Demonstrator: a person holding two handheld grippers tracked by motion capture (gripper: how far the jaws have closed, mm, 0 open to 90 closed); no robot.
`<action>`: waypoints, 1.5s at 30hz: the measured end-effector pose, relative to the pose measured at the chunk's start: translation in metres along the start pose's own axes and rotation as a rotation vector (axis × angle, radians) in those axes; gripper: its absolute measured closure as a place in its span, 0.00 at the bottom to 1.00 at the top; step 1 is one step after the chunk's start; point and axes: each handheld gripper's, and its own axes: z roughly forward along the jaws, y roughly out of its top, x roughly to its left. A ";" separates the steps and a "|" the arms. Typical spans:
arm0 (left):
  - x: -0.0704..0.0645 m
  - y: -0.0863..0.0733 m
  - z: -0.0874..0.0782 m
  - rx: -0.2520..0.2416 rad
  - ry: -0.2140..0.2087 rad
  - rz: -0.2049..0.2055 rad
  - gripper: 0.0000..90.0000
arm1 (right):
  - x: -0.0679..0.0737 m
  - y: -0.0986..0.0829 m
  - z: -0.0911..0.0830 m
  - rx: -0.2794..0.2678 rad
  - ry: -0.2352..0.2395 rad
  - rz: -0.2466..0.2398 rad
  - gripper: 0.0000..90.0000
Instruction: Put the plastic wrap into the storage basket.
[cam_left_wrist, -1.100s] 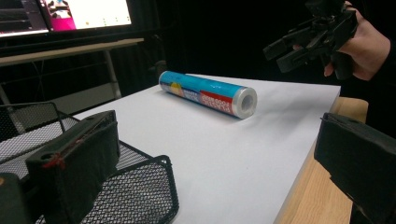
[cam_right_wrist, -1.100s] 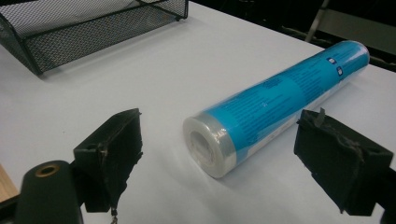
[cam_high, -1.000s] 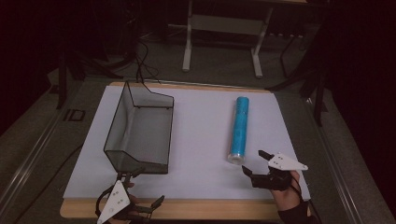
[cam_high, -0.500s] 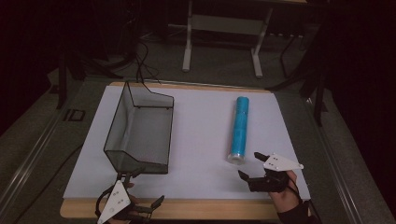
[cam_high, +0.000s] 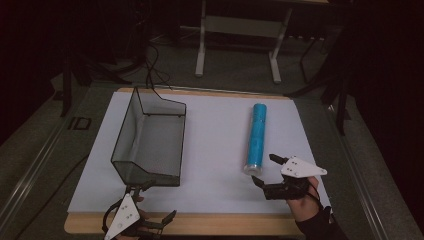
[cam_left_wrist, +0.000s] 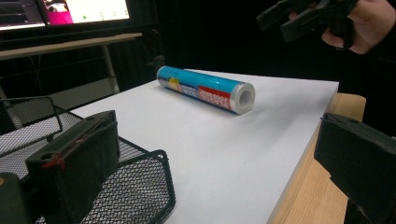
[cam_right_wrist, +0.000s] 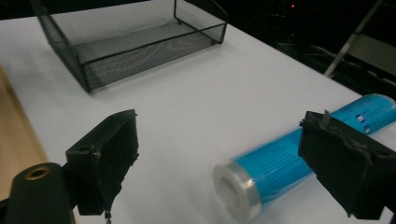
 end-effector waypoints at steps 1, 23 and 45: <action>0.000 0.000 0.000 0.000 0.000 0.000 0.01 | -0.002 0.003 0.001 -0.006 -0.009 0.004 0.13; 0.000 0.000 0.000 0.012 -0.010 0.000 0.01 | -0.057 0.056 0.037 0.076 -0.210 0.149 0.12; 0.001 0.000 0.000 0.011 -0.019 -0.008 0.01 | -0.093 0.074 0.087 0.244 -0.302 0.301 0.10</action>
